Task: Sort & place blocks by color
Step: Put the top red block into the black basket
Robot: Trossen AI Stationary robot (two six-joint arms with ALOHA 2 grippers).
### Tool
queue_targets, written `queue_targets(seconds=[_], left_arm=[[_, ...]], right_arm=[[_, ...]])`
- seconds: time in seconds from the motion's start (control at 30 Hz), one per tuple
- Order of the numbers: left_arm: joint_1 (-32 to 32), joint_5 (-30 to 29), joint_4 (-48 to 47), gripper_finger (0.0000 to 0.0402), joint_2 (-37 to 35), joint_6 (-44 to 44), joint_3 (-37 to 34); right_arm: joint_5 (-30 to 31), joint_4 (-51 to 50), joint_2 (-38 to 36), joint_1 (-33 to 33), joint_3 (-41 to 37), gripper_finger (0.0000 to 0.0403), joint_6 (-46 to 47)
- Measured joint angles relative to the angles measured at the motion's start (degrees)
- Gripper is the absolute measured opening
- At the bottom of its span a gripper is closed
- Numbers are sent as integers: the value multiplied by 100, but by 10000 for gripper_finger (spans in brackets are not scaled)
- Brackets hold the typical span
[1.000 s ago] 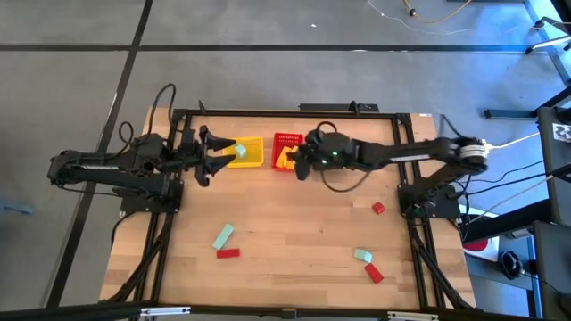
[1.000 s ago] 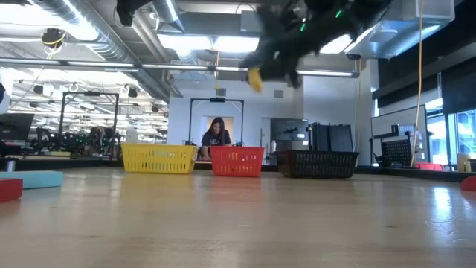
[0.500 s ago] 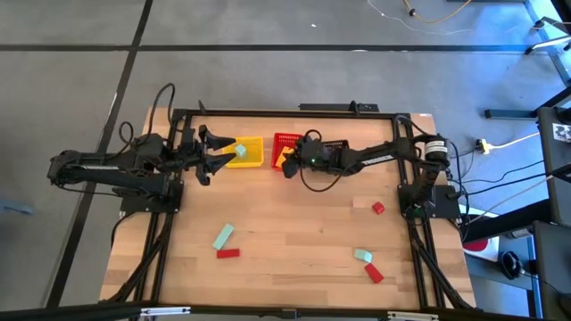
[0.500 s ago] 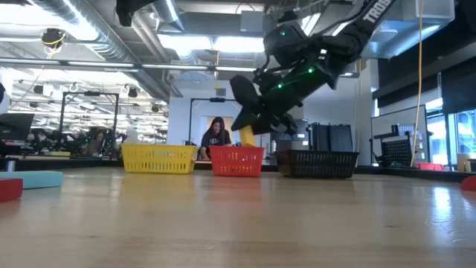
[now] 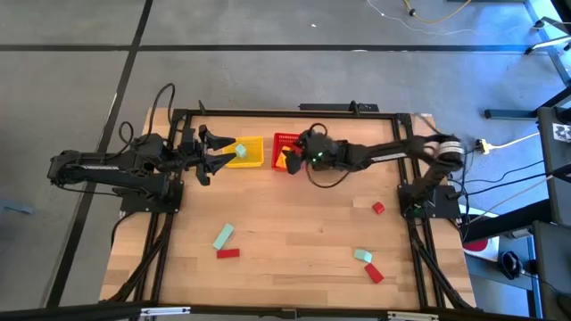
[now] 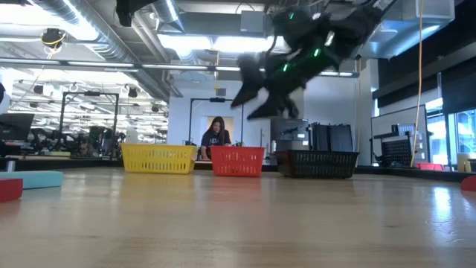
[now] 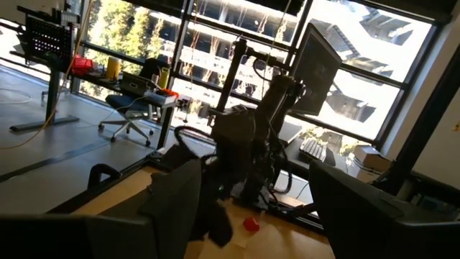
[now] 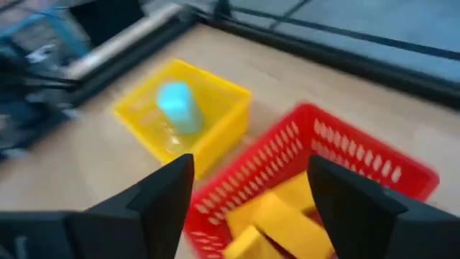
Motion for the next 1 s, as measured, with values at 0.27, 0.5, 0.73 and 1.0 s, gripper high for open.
queue_targets(seconds=[0.27,0.5,0.73,1.0], left_arm=[[-2,-16,0,250,0,-2,0],[0,-64,0,250,0,-2,0],[0,-192,0,250,-1,0,0],[0,-192,42,250,-2,0,0]], right_arm=[[-1870,-3350,-1893,187,7,283,49],[-1744,-7046,-2640,1071,-13,283,1816],[-2037,-7527,-2659,1629,-912,283,3361],[-2508,-7510,-2657,1641,-1943,284,3870]])
